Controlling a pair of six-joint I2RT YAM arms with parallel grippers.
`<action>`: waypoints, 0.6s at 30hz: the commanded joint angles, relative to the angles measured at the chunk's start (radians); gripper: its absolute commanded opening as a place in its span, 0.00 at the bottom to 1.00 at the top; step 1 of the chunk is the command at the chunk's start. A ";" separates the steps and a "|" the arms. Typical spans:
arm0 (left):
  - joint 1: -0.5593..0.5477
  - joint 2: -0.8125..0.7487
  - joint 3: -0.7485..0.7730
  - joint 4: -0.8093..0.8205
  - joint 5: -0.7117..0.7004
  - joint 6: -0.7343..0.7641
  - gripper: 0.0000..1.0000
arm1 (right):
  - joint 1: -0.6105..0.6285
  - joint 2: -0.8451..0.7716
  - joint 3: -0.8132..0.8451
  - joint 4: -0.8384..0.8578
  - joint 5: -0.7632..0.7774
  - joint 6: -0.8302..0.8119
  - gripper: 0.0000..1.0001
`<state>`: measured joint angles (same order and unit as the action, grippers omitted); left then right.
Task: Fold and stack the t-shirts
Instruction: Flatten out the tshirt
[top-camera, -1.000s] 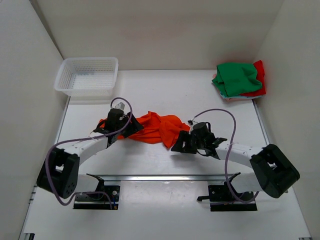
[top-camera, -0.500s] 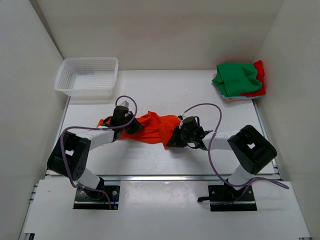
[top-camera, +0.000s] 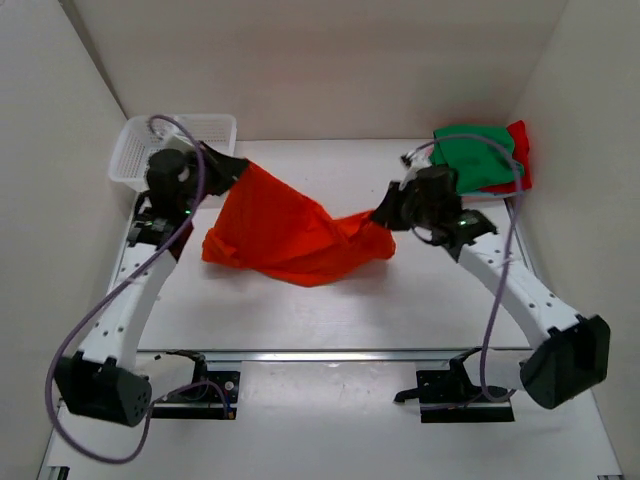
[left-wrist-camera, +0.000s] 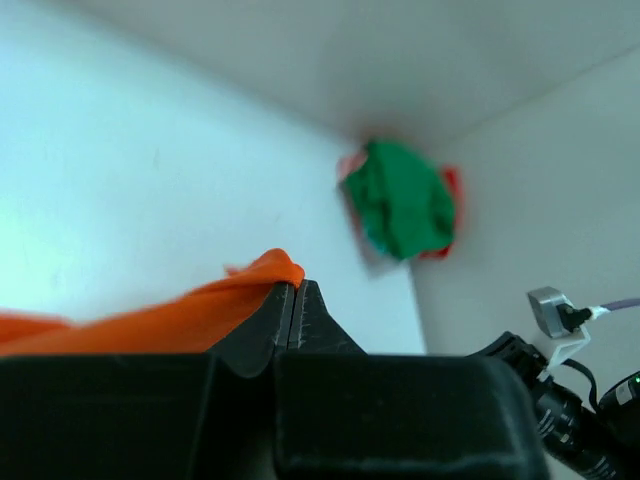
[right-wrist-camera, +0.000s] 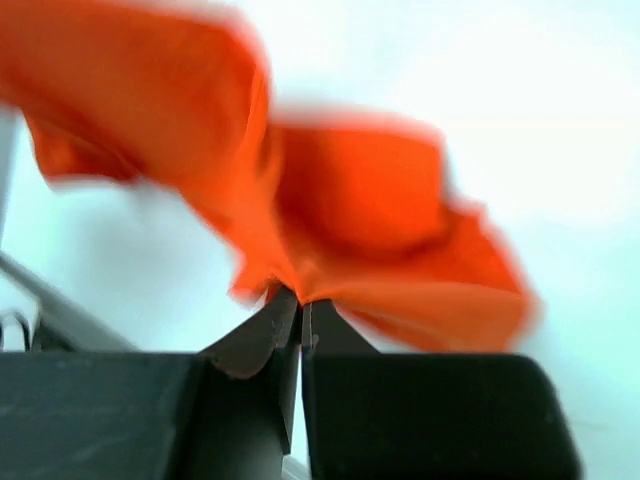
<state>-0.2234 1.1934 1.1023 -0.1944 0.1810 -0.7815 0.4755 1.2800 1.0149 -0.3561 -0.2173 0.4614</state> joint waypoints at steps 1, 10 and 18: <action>0.076 -0.110 0.163 -0.123 0.055 0.042 0.00 | -0.119 -0.096 0.221 -0.248 0.038 -0.203 0.00; 0.102 -0.216 0.407 -0.312 -0.017 0.085 0.00 | -0.380 -0.254 0.553 -0.385 -0.022 -0.273 0.00; 0.091 -0.212 0.536 -0.441 -0.158 0.146 0.00 | -0.468 -0.268 0.671 -0.439 -0.053 -0.291 0.00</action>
<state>-0.1329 0.9863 1.6196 -0.5640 0.1028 -0.6712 0.0189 1.0054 1.6558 -0.7639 -0.2497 0.1978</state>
